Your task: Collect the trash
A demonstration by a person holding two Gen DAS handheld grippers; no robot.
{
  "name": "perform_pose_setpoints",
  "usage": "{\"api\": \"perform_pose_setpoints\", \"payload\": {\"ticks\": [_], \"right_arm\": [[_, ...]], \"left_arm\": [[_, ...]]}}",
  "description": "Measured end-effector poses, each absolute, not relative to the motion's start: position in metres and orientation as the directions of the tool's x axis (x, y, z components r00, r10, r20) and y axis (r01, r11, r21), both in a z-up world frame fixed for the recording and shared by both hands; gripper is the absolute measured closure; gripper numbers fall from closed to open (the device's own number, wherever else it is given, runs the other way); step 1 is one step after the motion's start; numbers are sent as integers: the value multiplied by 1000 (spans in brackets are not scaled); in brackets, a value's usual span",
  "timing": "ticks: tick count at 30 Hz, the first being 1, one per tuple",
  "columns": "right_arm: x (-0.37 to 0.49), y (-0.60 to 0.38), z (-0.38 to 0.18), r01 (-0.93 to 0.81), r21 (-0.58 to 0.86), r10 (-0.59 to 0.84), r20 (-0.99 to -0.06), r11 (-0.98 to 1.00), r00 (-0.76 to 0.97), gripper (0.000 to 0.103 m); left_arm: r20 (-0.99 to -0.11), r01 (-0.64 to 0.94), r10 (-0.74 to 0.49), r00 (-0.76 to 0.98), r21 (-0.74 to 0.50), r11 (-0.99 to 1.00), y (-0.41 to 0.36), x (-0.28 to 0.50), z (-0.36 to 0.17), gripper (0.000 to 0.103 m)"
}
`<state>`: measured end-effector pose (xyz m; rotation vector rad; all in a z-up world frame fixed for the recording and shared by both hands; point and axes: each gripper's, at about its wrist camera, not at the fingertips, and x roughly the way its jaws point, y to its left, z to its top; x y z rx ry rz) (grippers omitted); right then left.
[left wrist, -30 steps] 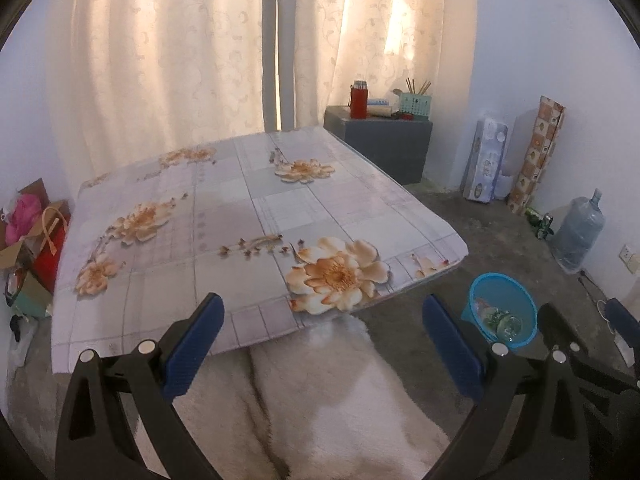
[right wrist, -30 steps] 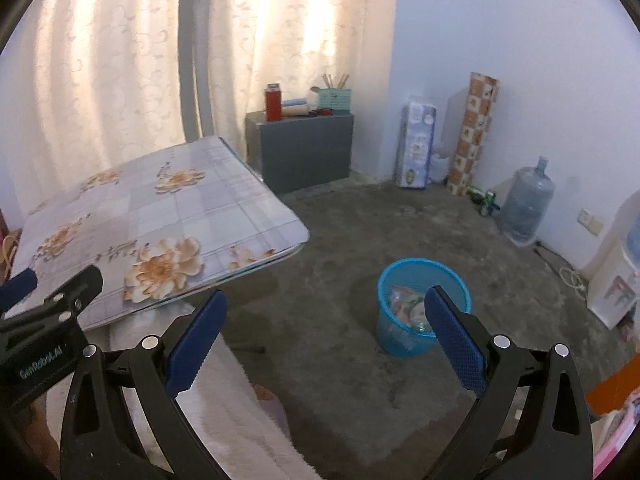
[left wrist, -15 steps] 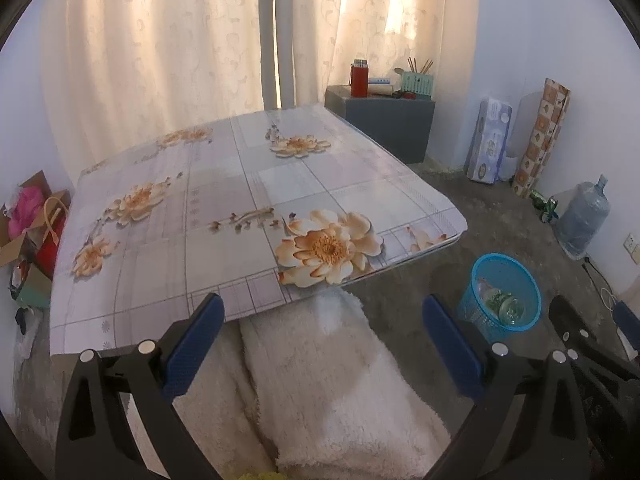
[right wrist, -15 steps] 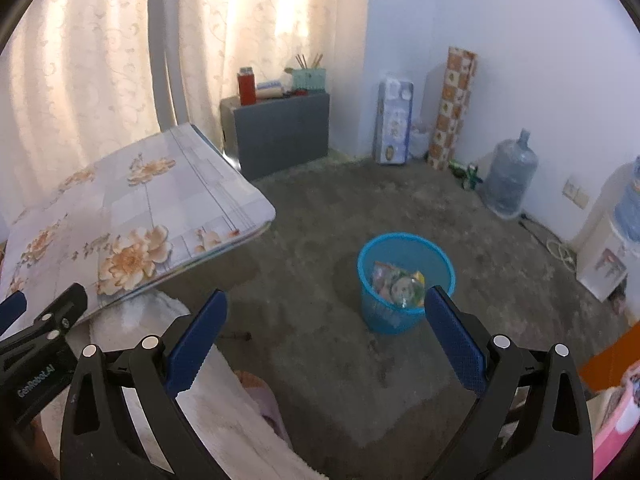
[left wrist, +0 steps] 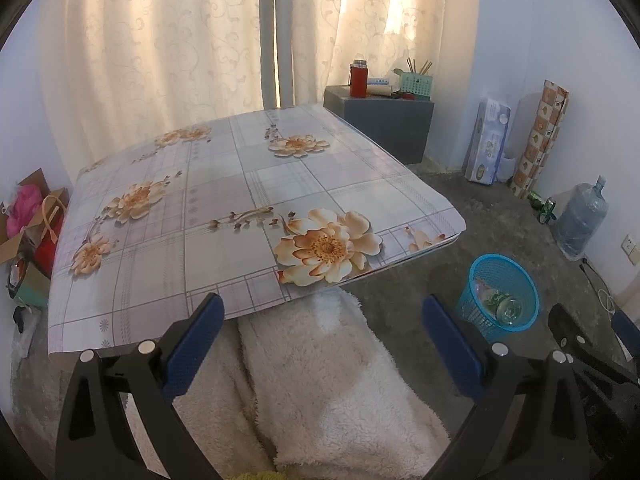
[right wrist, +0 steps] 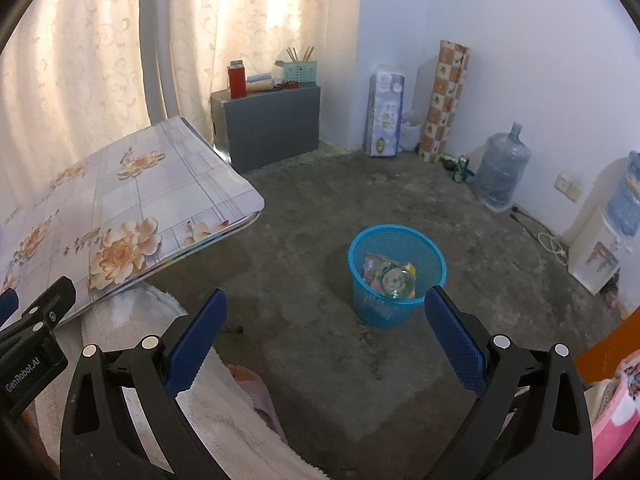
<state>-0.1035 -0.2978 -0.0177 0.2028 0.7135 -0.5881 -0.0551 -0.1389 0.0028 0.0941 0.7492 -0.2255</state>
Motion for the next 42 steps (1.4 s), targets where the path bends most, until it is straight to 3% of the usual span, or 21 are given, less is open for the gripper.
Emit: {"api": "perform_pose_setpoints", "payload": {"ticks": [42], "right_arm": [[-111, -312, -20, 606, -18, -458, -672, 796, 582, 8]], "left_arm": [[-700, 253, -159, 696, 32, 967, -140, -58, 1, 6]]}}
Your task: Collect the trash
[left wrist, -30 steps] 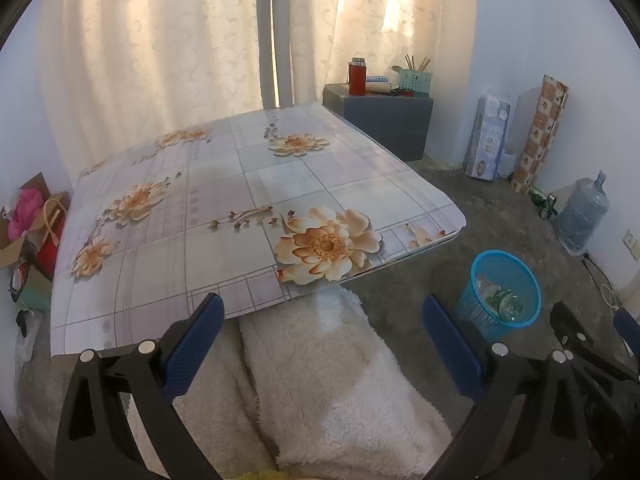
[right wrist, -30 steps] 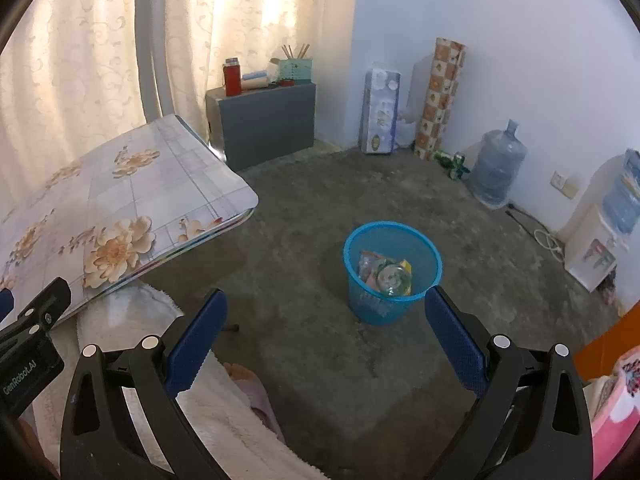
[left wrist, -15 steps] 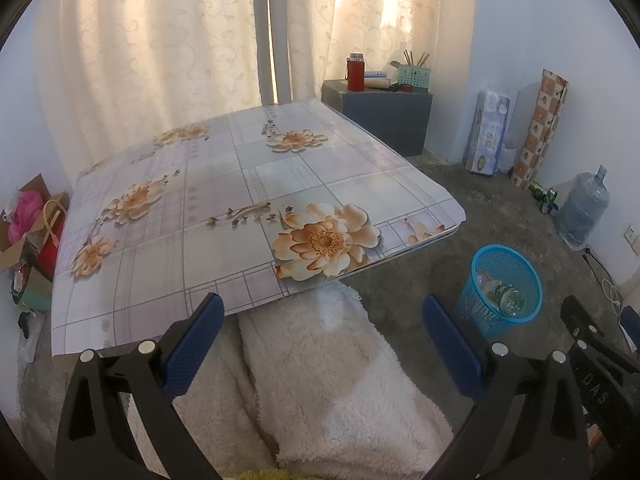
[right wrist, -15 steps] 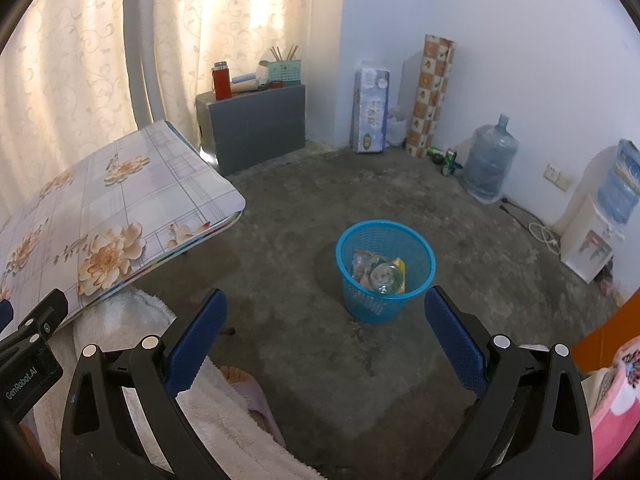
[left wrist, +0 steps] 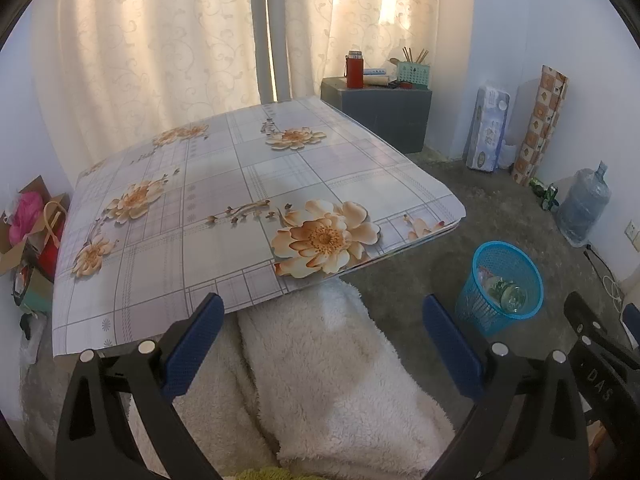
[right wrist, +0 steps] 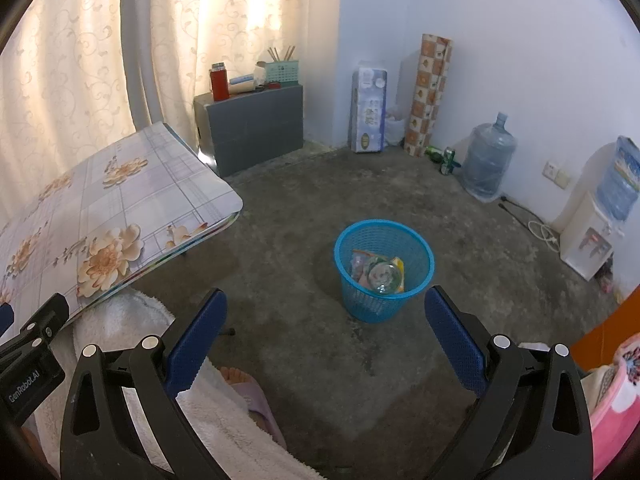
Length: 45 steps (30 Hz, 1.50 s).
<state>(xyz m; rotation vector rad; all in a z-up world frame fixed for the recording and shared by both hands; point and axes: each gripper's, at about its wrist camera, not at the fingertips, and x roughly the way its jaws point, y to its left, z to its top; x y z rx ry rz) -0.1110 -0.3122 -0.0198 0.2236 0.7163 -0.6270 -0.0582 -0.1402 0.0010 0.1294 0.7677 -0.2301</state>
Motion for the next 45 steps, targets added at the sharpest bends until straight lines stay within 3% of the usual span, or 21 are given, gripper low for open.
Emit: {"api": "perform_pose_setpoints", "payload": {"ticks": [45], "right_arm": [[-118, -311, -12, 644, -16, -484, -674, 765, 558, 8]], "left_arm": [[-701, 253, -158, 695, 33, 967, -139, -58, 1, 6]]}}
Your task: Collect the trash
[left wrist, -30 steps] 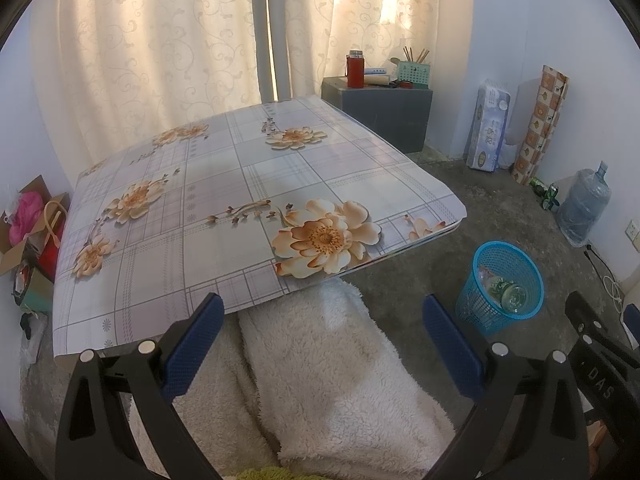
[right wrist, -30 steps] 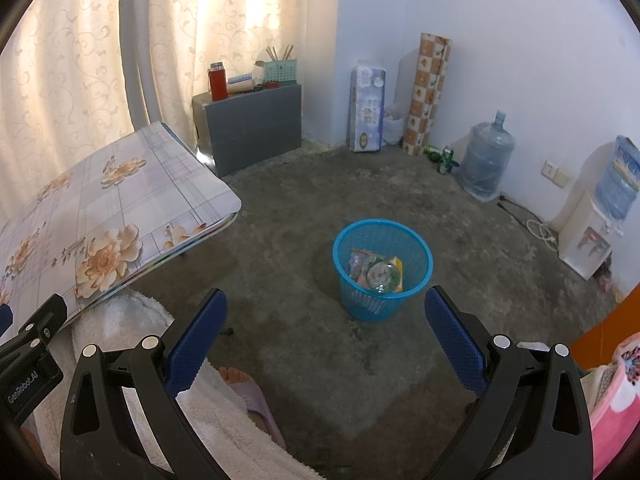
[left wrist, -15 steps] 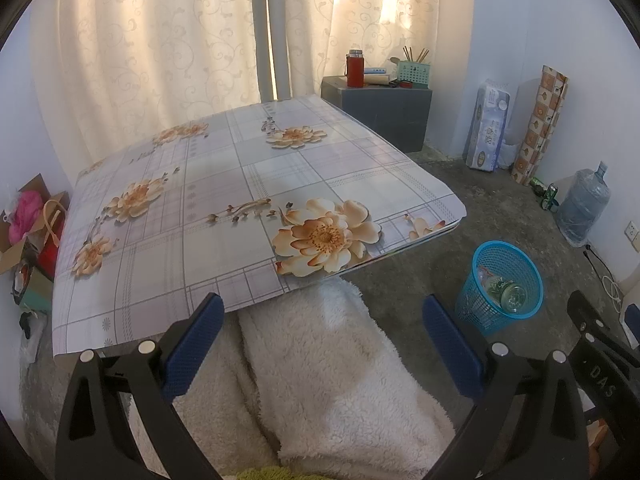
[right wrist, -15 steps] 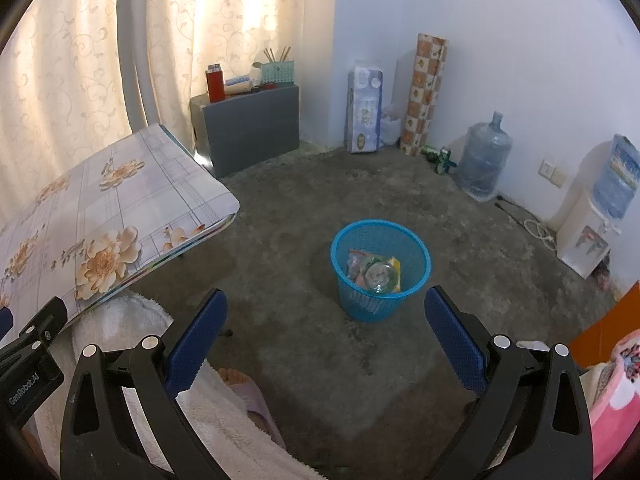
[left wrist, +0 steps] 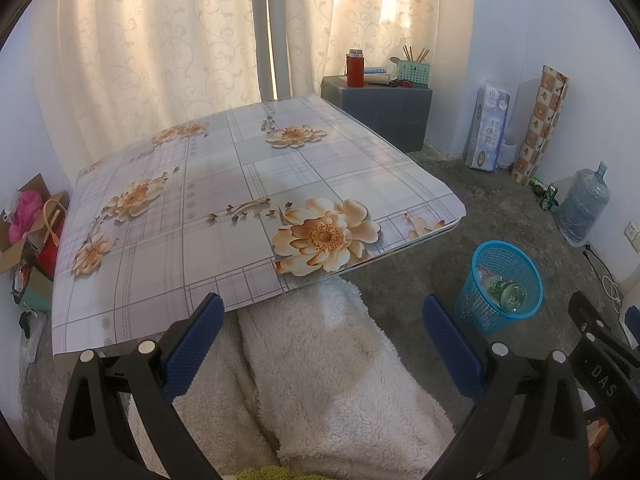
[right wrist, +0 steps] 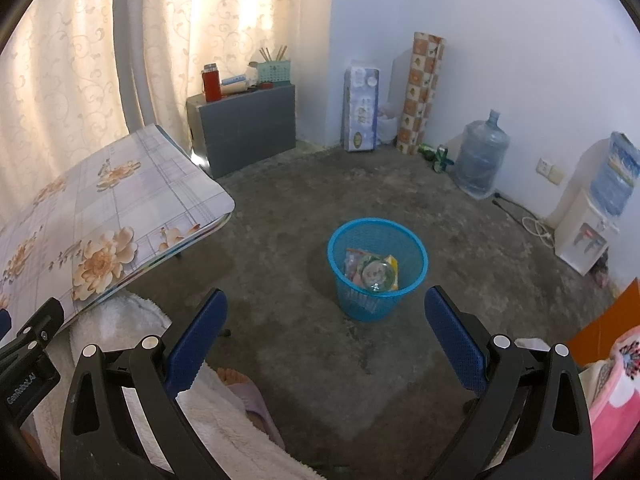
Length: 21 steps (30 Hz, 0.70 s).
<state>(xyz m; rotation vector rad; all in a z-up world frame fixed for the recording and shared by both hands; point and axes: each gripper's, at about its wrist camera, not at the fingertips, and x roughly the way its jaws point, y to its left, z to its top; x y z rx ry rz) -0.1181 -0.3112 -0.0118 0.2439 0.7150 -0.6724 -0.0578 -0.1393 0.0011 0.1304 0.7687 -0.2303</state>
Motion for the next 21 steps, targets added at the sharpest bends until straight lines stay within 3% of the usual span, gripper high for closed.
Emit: {"api": "perform_pose_setpoints", "payload": {"ticks": [21], "right_arm": [[-119, -305, -15, 662, -19, -499, -673, 749, 546, 8]], "left_arm": [[-707, 259, -165, 687, 27, 965, -139, -61, -2, 6]]}}
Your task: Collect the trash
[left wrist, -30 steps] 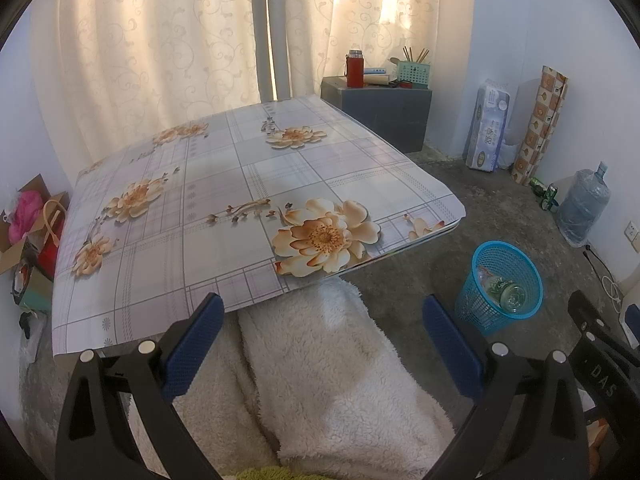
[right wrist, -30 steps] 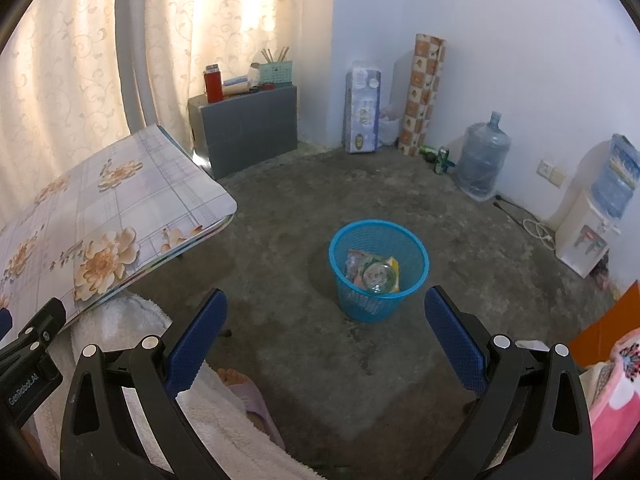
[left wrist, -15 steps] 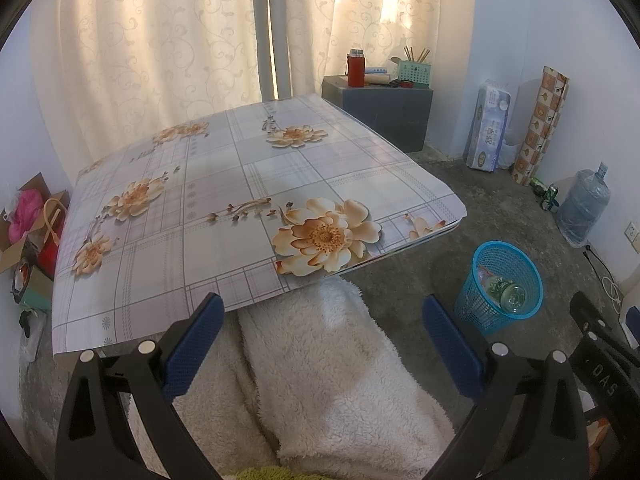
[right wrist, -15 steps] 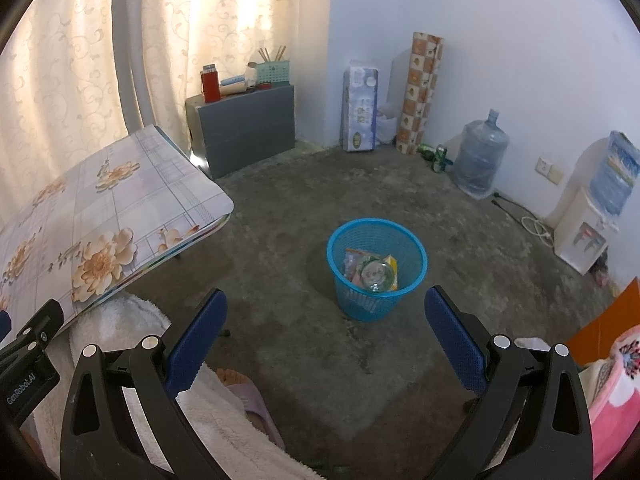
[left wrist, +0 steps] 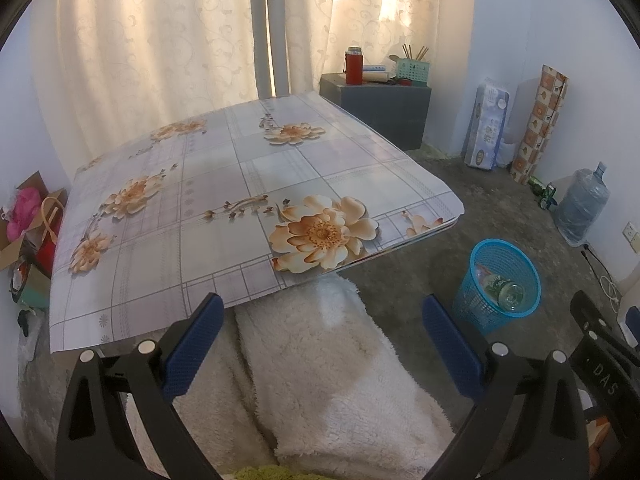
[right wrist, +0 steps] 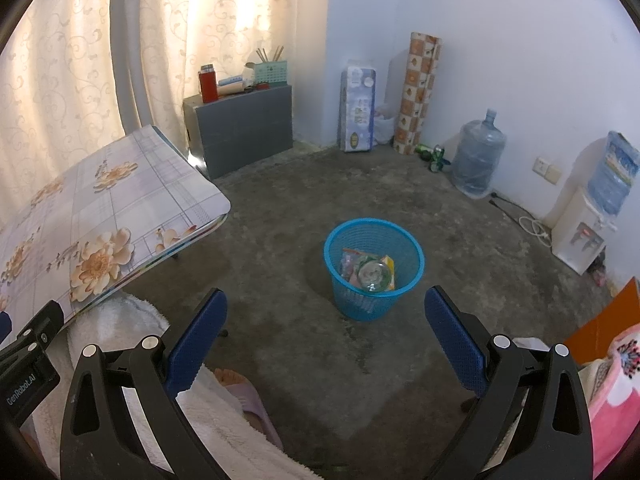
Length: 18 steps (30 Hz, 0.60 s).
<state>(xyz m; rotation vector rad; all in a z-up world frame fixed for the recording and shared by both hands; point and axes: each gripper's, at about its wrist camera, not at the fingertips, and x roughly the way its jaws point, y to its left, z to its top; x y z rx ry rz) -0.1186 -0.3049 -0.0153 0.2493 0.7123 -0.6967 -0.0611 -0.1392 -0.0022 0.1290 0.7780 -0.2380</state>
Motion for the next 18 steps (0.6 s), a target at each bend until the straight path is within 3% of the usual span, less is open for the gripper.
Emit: {"api": "perform_pose_setpoints", "payload": {"ticks": [18], "right_arm": [[-120, -306, -16, 663, -16, -498, -674, 748, 545, 8]], "left_arm": [[-708, 259, -164, 686, 28, 965, -139, -60, -2, 6]]}}
